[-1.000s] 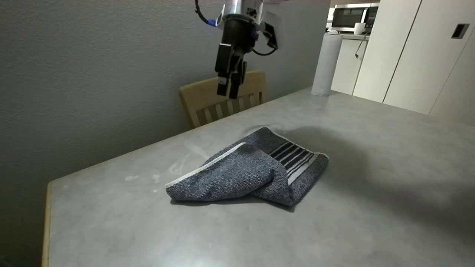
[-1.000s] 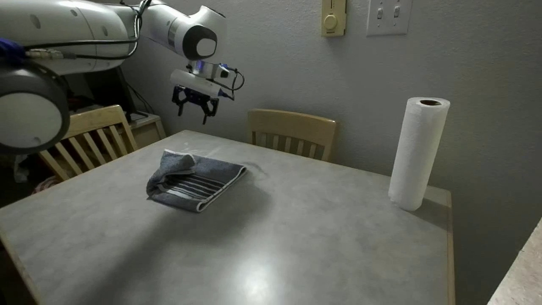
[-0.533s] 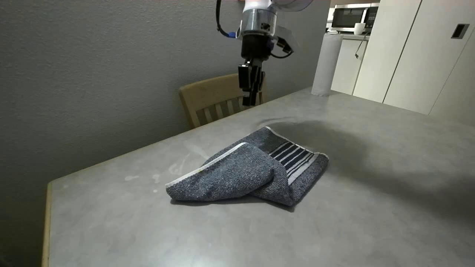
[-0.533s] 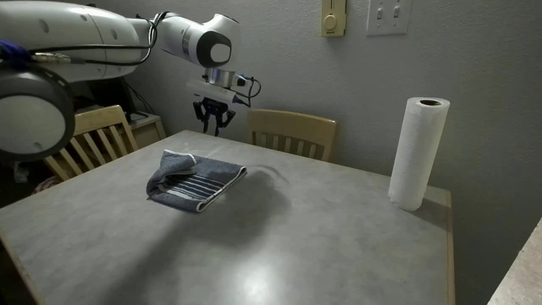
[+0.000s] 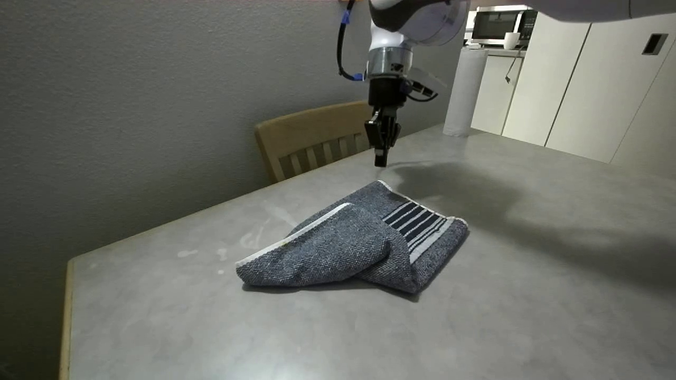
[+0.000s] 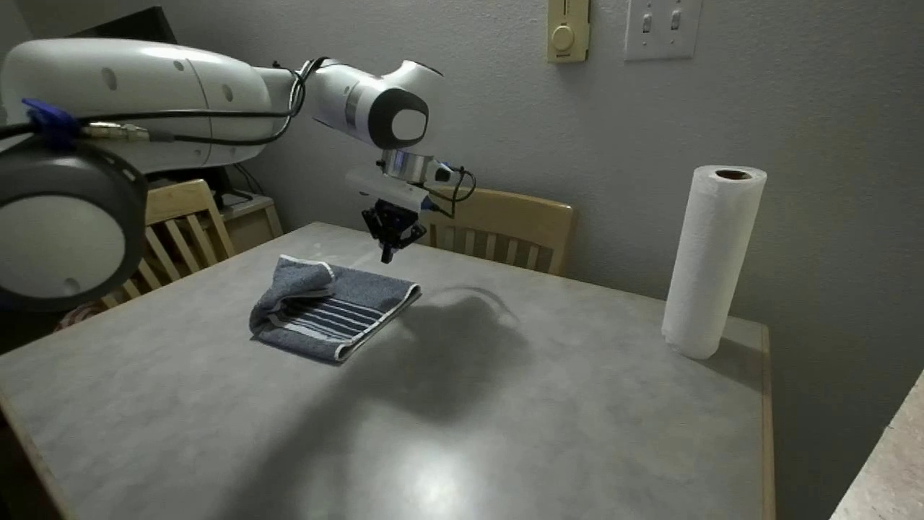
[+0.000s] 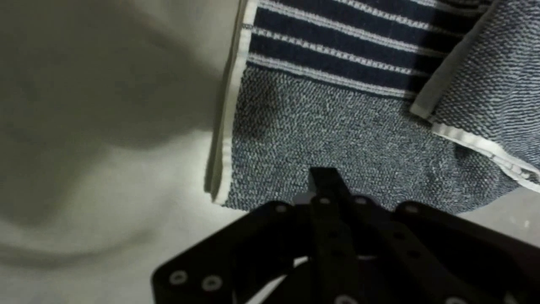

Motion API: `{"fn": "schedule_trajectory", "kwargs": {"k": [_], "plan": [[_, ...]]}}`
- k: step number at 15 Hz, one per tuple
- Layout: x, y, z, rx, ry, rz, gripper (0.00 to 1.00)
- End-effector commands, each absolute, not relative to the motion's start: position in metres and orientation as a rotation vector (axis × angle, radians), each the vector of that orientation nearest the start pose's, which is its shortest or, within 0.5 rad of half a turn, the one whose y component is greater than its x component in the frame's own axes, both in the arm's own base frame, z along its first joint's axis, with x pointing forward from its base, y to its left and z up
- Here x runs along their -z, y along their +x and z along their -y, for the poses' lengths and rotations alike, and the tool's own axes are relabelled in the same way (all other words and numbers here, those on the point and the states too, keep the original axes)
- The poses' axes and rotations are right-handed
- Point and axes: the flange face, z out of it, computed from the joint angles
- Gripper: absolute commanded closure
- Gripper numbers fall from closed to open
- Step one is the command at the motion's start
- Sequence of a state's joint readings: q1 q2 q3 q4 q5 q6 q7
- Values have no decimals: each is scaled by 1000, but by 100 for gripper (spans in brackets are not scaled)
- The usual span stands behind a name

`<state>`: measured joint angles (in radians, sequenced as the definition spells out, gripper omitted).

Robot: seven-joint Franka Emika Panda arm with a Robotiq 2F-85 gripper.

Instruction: Unfold the grey towel.

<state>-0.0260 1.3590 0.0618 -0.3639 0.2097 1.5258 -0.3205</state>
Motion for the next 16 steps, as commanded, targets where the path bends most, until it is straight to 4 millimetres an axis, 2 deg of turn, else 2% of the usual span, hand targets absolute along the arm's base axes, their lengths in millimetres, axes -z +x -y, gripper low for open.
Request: {"fn": "schedule_trajectory", "kwargs": {"k": [1,5,16], "plan": [[-200,780,-2,-249,-2751,370,100],[-183,775,1,-282,-2689,346,100],[-156,773,-6,-282,-2651,335,100]]}}
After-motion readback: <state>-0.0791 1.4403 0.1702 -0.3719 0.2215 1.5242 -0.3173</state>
